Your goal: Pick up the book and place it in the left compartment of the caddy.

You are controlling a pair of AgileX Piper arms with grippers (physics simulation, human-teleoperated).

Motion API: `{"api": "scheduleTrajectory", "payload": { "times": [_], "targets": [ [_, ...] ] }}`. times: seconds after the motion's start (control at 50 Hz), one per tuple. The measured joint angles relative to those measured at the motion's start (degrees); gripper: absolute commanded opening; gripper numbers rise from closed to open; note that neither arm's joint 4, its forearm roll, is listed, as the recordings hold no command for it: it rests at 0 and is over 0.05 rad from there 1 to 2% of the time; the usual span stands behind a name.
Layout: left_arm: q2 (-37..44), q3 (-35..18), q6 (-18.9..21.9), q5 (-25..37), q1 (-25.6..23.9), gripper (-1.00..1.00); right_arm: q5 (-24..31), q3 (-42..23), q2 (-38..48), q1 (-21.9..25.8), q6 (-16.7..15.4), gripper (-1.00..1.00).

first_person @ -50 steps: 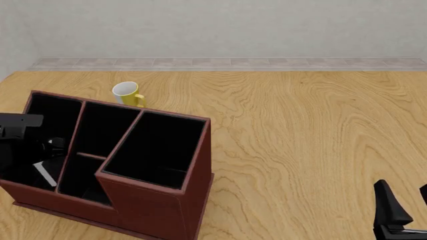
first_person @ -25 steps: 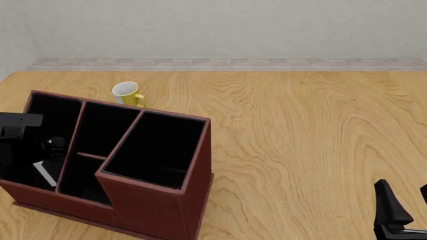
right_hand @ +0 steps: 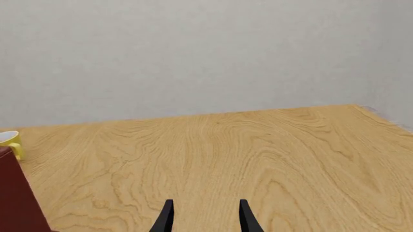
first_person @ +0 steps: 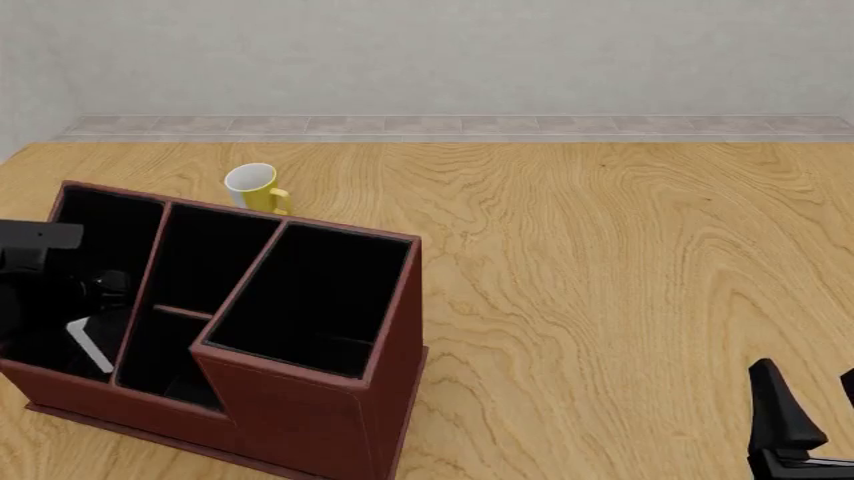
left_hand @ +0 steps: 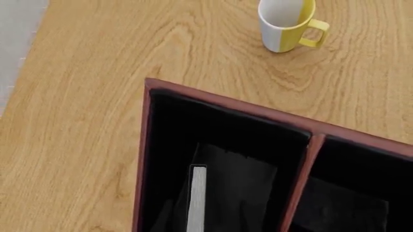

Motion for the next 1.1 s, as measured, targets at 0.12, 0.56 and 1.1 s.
{"api": "scheduleTrajectory", "payload": {
  "times": [0.12, 0.56, 1.1],
  "targets": [
    [-0.6, -0.2, 0.0, 0.4, -0.2, 1.0, 0.0, 0.0, 0.0, 0.0, 0.0, 1.0],
    [-3.5, -2.4, 0.1, 3.1, -1.0, 1.0, 0.0, 0.0, 0.0, 0.1, 0.0, 1.0],
    [-8.2, -5.7, 0.3, 7.9, -2.5, 1.0, -0.1, 0.0, 0.0, 0.0, 0.0, 1.0]
  ]
}}
